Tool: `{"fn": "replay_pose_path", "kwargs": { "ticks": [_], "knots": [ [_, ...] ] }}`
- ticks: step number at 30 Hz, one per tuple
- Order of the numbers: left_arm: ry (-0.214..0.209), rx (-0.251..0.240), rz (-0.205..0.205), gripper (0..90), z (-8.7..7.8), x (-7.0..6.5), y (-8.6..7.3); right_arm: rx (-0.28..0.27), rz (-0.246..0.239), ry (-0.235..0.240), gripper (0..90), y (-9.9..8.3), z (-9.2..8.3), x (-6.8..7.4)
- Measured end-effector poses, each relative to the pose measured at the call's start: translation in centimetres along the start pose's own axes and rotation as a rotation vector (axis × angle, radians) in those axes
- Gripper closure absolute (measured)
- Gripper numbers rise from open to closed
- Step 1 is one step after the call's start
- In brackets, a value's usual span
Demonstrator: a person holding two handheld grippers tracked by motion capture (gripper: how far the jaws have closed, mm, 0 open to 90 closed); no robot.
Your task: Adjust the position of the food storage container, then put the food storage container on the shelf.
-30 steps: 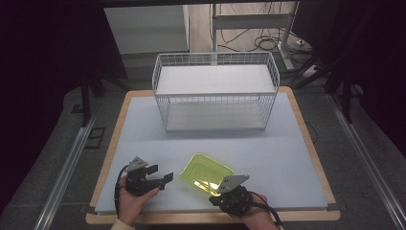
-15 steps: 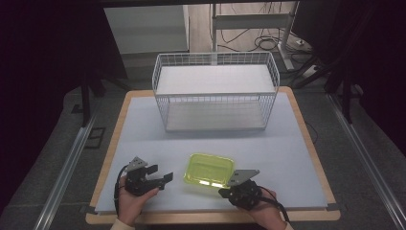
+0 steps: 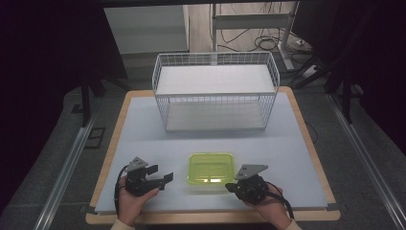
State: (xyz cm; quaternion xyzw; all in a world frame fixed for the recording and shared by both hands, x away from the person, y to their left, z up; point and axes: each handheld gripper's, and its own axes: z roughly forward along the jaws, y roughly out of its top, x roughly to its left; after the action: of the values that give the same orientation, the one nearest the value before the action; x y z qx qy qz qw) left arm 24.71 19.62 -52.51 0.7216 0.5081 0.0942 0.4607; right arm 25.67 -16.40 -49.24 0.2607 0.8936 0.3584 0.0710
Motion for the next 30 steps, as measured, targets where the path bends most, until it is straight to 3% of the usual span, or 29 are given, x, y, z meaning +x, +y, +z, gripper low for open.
{"fn": "replay_pose_path", "kwargs": {
  "ticks": [11,16,20,23,24,25,28,30],
  "knots": [
    [-0.003,-0.001,-0.003,22.1,0.0,0.0,0.0,-0.026,0.006,0.031,89.8,-0.2,-0.4,-0.1],
    [-0.009,-0.011,-0.019,21.8,-0.2,0.1,0.2,-0.099,0.033,0.042,89.8,0.0,-2.4,-0.4],
    [-0.009,-0.022,-0.014,21.8,-0.5,-0.2,0.4,-0.161,0.089,0.039,86.7,-0.2,-3.7,-2.0],
    [-0.023,-0.026,-0.018,21.8,-0.8,-0.5,0.6,-0.197,0.145,0.031,75.4,-0.5,-4.3,-3.2],
    [-0.023,-0.026,-0.018,21.7,-0.8,-0.5,0.6,-0.197,0.145,0.031,75.4,-0.5,-4.3,-3.2],
    [-0.034,-0.033,-0.023,21.8,-1.0,-0.6,0.8,-0.238,0.199,0.024,58.0,-0.7,-4.6,-4.0],
    [-0.059,-0.036,-0.038,22.1,-1.1,-0.6,1.1,-0.274,0.233,0.058,44.3,-0.9,-4.9,-4.8],
    [-0.088,-0.041,-0.055,22.3,-1.2,-0.7,1.3,-0.269,0.251,0.068,40.7,-0.9,-5.0,-5.0]
  ]
}}
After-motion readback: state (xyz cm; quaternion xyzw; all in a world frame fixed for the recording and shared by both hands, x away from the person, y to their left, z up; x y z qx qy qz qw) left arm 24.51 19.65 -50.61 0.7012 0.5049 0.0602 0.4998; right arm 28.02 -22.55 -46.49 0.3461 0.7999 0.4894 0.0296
